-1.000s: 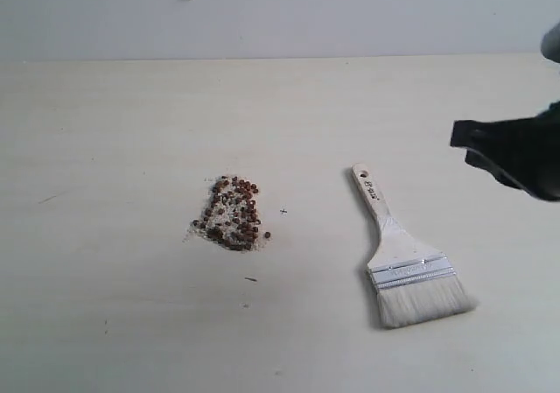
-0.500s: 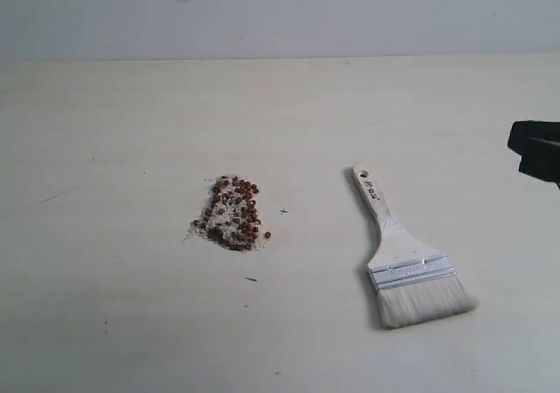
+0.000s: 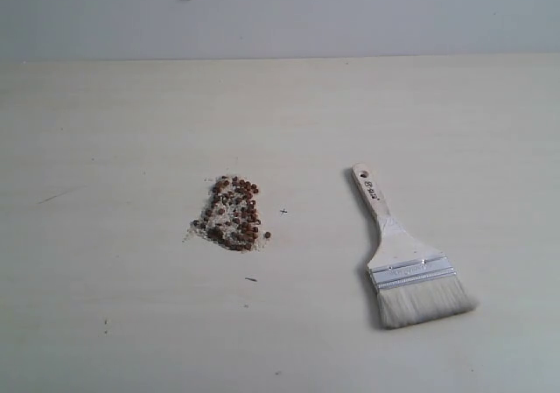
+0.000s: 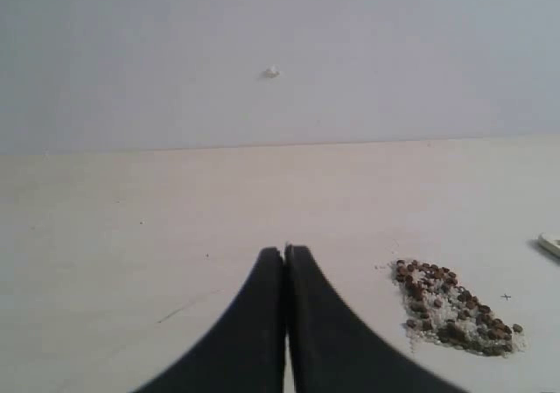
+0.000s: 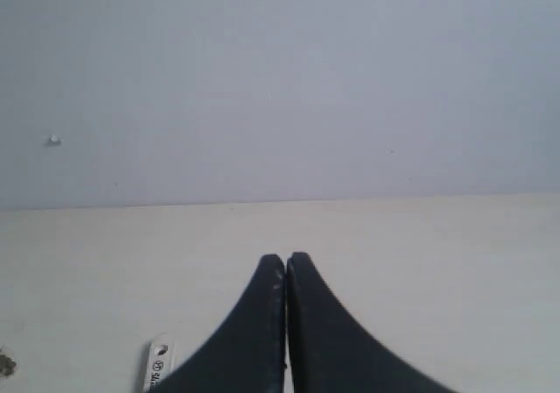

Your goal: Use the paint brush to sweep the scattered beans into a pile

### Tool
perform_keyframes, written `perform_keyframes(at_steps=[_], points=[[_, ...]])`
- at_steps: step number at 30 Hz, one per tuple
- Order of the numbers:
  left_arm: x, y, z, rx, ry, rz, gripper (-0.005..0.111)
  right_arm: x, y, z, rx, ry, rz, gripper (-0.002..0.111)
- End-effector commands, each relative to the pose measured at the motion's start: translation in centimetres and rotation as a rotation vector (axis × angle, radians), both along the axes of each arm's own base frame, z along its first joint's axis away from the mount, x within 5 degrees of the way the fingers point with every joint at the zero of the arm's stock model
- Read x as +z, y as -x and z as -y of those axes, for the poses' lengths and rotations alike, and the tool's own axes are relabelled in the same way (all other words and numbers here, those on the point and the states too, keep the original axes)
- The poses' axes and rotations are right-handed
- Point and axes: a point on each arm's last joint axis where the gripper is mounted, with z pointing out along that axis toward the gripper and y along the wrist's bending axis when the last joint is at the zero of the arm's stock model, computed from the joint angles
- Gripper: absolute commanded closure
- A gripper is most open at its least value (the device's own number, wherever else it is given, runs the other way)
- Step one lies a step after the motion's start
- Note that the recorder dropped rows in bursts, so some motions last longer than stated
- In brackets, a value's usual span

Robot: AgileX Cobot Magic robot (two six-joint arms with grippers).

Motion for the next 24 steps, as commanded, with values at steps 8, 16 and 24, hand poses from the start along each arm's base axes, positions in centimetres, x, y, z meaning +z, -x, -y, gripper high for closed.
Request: perform_keyframes(at_steps=[8, 16, 24], points=[[0.0, 0.0, 0.0, -0.005, 0.007, 0.005, 0.105, -3.5, 0.5, 1.2, -0.144, -0.041, 0.009, 0.108], [0.0, 0.0, 0.0, -0.005, 0.007, 0.005, 0.105, -4.6, 0.6, 1.2, -0.138, 0.01, -0.111, 0.108], [0.0, 0.0, 0.0, -0.005, 0.007, 0.005, 0.105, -4.9, 0.7, 1.2, -0.137, -0.009, -0.146, 0.108]])
